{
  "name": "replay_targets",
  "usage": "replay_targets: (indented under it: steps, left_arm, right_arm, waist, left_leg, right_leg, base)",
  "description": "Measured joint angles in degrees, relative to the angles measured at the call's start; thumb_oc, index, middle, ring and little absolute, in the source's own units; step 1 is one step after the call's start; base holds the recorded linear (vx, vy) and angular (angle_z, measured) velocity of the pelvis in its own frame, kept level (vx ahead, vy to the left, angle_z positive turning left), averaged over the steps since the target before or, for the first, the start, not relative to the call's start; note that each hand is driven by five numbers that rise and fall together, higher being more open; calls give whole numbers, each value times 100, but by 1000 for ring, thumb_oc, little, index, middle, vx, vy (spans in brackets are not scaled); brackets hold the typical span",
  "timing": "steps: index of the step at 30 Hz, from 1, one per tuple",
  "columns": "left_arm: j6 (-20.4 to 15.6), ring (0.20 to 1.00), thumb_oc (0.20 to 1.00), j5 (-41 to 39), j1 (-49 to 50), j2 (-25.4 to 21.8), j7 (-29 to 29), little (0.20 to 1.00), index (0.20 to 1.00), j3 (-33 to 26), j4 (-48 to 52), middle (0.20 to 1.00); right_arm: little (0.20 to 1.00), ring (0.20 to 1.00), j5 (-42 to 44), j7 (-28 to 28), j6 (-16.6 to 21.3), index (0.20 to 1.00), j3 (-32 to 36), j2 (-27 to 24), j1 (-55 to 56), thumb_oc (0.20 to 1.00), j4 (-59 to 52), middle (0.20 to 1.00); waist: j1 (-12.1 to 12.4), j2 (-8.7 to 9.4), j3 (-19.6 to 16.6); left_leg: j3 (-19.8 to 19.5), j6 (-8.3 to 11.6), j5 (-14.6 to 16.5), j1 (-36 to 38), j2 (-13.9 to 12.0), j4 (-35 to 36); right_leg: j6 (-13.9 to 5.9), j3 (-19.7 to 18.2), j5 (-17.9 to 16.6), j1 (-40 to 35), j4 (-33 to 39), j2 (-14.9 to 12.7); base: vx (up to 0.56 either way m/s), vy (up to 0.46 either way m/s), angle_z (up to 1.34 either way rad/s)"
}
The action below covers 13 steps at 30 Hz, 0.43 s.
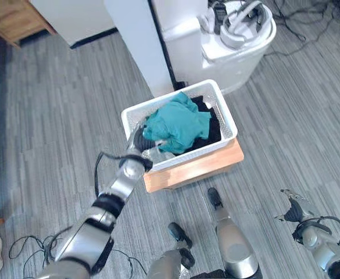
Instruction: Tidy up the quilt and then pick up the clothes from the bed and put them into the laundry hamper.
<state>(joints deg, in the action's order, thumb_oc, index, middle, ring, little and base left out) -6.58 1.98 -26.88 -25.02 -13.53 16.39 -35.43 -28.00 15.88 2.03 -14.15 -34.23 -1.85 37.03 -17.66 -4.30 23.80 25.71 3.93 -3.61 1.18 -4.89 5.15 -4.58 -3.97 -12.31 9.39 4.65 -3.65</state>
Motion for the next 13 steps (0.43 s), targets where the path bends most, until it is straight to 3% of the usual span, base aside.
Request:
replay_targets:
  steps: [2, 6, 7, 9, 13]
  left_arm:
    - [-52, 1000, 1000, -204, 595, 3, 15, 1000, 1000, -405, 81, 1000]
    - [-39, 1000, 1000, -720, 1664, 252, -84, 1000, 1000, -1282, -1067, 1000]
    - [92, 1000, 1000, -846, 1922, 244, -81, 1000, 1000, -1302, -1370, 1000]
    - [-15, 1000, 1000, -849, 2161, 458, -10, 1000, 1000, -1409, -2269, 1000]
    - [366, 1000, 1000, -786, 2710, 950, 266, 1000, 1000, -1261, -3840, 1000]
  right_arm:
    - [1000, 1000, 128, -54, -6, 1000, 121, 154, -28, 1000, 201, 1000]
    - [1000, 1000, 352, -224, -96, 1000, 189, 710, 83, 1000, 1415, 1000]
    - [1000, 1000, 391, -238, -124, 1000, 168, 850, 140, 1000, 1558, 1000]
    - [1000, 1000, 762, -242, -121, 1000, 264, 1191, -2, 1000, 2107, 1000]
    - [1000, 1000, 1340, -404, -267, 1000, 171, 1743, -133, 1000, 2967, 1000]
  waist:
    - [119, -10, -91]
    - [416, 59, -796]
    - [444, 136, -909]
    - [541, 241, -1074]
    - [564, 496, -1400]
  left_leg:
    - [-70, 24, -5, 89, -44, 0]
    - [-157, 68, 14, 390, -181, -1]
    - [-203, 80, 34, 435, -181, -1]
    - [-265, 80, 80, 433, -152, 0]
    - [-250, 66, 99, 484, -148, 0]
  right_leg:
    - [32, 79, 24, -117, -1, 35]
    - [86, 191, 175, -473, 2, 148]
    - [93, 220, 211, -541, 4, 143]
    - [123, 246, 232, -555, 2, 109]
    - [125, 220, 234, -597, 3, 106]
  base:
    - [73, -16, 15]
    - [34, 8, 15]
    - [15, 51, 15]
    - [20, 51, 6]
    - [24, 54, -2]
